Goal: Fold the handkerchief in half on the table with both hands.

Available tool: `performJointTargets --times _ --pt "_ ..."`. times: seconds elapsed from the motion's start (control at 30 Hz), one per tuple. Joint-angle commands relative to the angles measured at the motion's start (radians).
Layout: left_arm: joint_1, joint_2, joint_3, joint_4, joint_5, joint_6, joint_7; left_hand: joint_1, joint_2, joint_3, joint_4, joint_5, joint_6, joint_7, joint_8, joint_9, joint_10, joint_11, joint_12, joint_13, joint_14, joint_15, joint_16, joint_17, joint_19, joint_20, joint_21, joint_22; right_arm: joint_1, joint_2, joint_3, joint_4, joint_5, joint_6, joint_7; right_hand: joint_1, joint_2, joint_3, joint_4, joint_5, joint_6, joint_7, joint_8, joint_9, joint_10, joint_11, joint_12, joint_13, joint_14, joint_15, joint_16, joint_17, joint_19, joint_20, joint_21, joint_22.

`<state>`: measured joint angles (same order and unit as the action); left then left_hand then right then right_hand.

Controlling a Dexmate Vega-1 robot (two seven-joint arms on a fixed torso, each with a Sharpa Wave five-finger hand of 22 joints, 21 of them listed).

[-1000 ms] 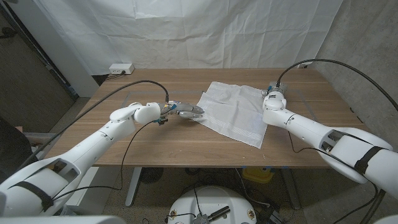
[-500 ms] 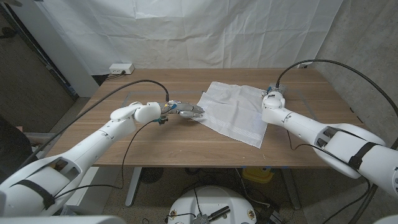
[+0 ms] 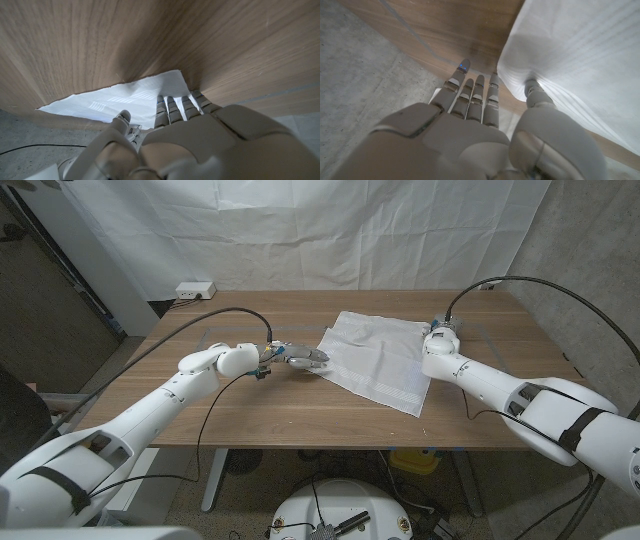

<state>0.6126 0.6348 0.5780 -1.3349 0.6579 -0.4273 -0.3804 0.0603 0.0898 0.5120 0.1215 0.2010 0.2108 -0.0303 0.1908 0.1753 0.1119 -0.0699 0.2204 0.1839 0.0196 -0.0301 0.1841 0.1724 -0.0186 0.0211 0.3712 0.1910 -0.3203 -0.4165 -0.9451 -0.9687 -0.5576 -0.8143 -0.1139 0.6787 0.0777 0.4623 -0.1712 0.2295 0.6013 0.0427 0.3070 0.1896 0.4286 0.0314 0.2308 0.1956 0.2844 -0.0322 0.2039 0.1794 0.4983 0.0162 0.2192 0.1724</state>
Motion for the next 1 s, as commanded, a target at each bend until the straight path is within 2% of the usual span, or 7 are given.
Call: performJointTargets --times 0.03,0.2,0.27,0.5,0.57,1.0 --pt "-0.007 -0.002 0.004 0.006 0.003 0.001 -0.005 -0.003 0.009 -0.001 0.004 0.004 0.005 0.001 -0.002 0.001 -0.004 0.003 -0.006 0.005 -0.007 -0.020 -0.003 0.000 0.006 -0.001 -0.004 0.001 -0.039 -0.014 0.012 -0.042 -0.018 0.049 -0.108 0.083 0.013 0.015 -0.011 0.011 0.175 -0.026 0.040 0.019 0.054 -0.013 0.011 0.000 0.045 -0.018 0.011 0.003 0.019 -0.004 0.001 0.003" --pt "-0.009 -0.005 0.005 0.010 0.000 0.000 -0.006 -0.003 0.008 -0.001 0.005 0.004 0.001 0.000 -0.004 0.001 -0.007 0.003 -0.008 0.005 -0.009 -0.020 -0.004 0.000 0.007 -0.003 -0.005 0.001 -0.060 -0.018 0.036 -0.069 -0.015 0.074 -0.173 0.179 0.031 0.014 -0.004 0.011 0.292 -0.035 0.106 0.042 0.118 -0.033 0.013 0.003 0.097 -0.052 0.023 0.012 0.041 -0.016 -0.001 0.003" --pt "-0.010 -0.005 0.006 0.012 0.001 0.000 -0.006 -0.003 0.008 -0.001 0.005 0.004 -0.001 -0.001 -0.005 0.001 -0.008 0.003 -0.008 0.005 -0.010 -0.019 -0.004 0.000 0.007 -0.002 -0.006 0.001 -0.064 -0.022 0.042 -0.081 -0.013 0.081 -0.181 0.193 0.045 0.014 0.001 0.009 0.309 -0.036 0.119 0.048 0.136 -0.032 0.015 0.004 0.110 -0.057 0.028 0.016 0.050 -0.023 0.001 0.003" --pt "-0.016 -0.008 0.009 0.022 0.003 -0.004 -0.003 -0.003 0.008 -0.001 0.005 0.004 -0.005 0.002 -0.006 0.001 -0.009 0.001 -0.010 0.005 -0.013 -0.019 -0.004 0.000 0.007 -0.004 -0.007 0.001 -0.078 -0.056 0.051 -0.156 -0.012 0.099 -0.167 0.199 0.076 0.009 0.018 0.002 0.323 -0.030 0.130 0.052 0.155 -0.038 0.015 0.005 0.119 -0.064 0.036 0.026 0.053 -0.026 0.000 0.004" --pt "-0.018 -0.008 0.010 0.025 0.003 -0.005 -0.003 -0.004 0.008 -0.001 0.005 0.004 -0.005 0.002 -0.007 0.001 -0.009 0.002 -0.010 0.005 -0.013 -0.019 -0.005 0.000 0.007 -0.005 -0.007 0.001 -0.087 -0.056 0.064 -0.166 -0.005 0.105 -0.184 0.201 0.078 0.009 0.019 0.001 0.326 -0.029 0.132 0.051 0.155 -0.037 0.014 0.005 0.120 -0.065 0.036 0.026 0.054 -0.028 0.000 0.004" --pt "-0.029 -0.014 0.016 0.041 0.006 -0.014 0.002 -0.004 0.007 -0.001 0.004 0.005 -0.010 0.002 -0.008 0.001 -0.009 0.001 -0.011 0.005 -0.015 -0.019 -0.004 0.000 0.007 -0.004 -0.010 0.001 -0.174 -0.116 0.153 -0.384 0.047 0.113 -0.203 0.234 0.088 0.007 0.011 -0.007 0.368 -0.013 0.152 0.049 0.181 -0.025 0.013 0.005 0.130 -0.065 0.041 0.029 0.061 -0.031 -0.001 0.004"
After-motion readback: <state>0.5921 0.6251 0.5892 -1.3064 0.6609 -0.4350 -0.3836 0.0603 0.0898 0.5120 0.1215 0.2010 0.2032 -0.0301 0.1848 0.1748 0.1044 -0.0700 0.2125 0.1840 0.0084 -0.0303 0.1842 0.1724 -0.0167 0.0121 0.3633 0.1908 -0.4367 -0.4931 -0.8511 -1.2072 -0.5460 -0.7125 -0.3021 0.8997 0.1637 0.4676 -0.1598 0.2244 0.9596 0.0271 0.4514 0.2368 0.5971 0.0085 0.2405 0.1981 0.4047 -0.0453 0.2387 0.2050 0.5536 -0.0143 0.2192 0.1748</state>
